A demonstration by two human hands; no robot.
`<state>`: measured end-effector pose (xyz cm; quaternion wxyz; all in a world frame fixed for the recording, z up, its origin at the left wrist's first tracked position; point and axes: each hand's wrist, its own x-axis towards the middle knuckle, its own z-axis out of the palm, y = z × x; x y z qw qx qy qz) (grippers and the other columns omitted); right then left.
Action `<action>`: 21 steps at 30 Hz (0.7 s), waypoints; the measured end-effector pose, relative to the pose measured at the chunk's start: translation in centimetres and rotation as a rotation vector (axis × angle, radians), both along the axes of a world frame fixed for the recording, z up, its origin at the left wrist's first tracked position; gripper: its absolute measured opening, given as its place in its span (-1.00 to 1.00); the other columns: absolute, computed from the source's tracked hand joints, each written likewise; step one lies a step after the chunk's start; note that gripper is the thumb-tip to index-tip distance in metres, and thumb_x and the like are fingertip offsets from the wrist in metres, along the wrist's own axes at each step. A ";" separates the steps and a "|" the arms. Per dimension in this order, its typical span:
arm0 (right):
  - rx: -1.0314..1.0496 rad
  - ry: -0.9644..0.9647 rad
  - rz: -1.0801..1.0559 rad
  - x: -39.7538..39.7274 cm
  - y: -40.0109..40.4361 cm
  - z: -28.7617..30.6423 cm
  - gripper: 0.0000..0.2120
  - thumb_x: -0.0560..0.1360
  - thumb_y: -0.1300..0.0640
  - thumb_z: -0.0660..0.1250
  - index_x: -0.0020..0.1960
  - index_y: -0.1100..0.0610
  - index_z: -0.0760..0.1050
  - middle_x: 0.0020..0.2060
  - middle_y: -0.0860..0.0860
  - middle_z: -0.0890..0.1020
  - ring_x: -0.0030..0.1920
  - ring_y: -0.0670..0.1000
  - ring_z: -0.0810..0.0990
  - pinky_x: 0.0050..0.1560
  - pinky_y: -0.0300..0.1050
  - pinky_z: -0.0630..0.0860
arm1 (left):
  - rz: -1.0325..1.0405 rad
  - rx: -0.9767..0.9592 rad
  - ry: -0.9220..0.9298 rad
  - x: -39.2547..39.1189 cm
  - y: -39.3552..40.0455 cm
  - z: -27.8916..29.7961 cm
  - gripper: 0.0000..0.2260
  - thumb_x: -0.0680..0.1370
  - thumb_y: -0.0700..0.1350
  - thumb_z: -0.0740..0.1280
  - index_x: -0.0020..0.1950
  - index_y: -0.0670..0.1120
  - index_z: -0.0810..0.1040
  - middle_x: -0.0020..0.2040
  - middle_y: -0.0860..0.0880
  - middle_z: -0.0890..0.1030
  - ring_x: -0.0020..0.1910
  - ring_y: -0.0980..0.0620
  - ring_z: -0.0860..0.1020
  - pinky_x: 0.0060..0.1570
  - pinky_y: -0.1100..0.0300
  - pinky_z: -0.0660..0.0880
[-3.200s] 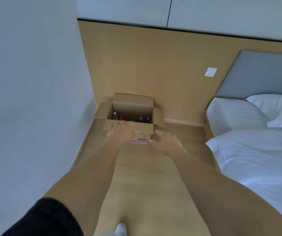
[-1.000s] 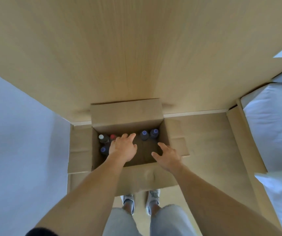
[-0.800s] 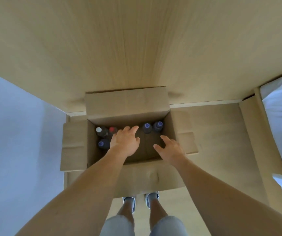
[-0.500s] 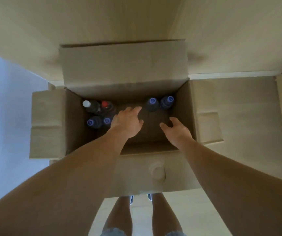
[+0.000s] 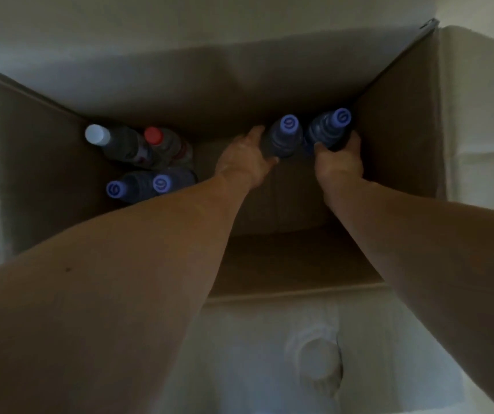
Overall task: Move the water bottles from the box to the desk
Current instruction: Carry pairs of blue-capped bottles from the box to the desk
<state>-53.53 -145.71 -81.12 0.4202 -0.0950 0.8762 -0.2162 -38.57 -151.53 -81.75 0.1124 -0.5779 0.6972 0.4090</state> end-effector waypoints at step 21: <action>-0.150 0.321 0.068 -0.1 -1.8 -4.6 -0.36 0.54 0.06 0.43 0.53 0.10 0.26 0.40 0.09 0.49 0.39 0.09 0.47 0.33 -0.07 0.40 | 0.231 -0.138 0.229 -3.6 -0.4 -5.9 -0.43 0.44 0.03 0.56 0.36 -0.13 0.48 0.30 -0.11 0.60 0.28 -0.11 0.55 0.12 0.16 0.45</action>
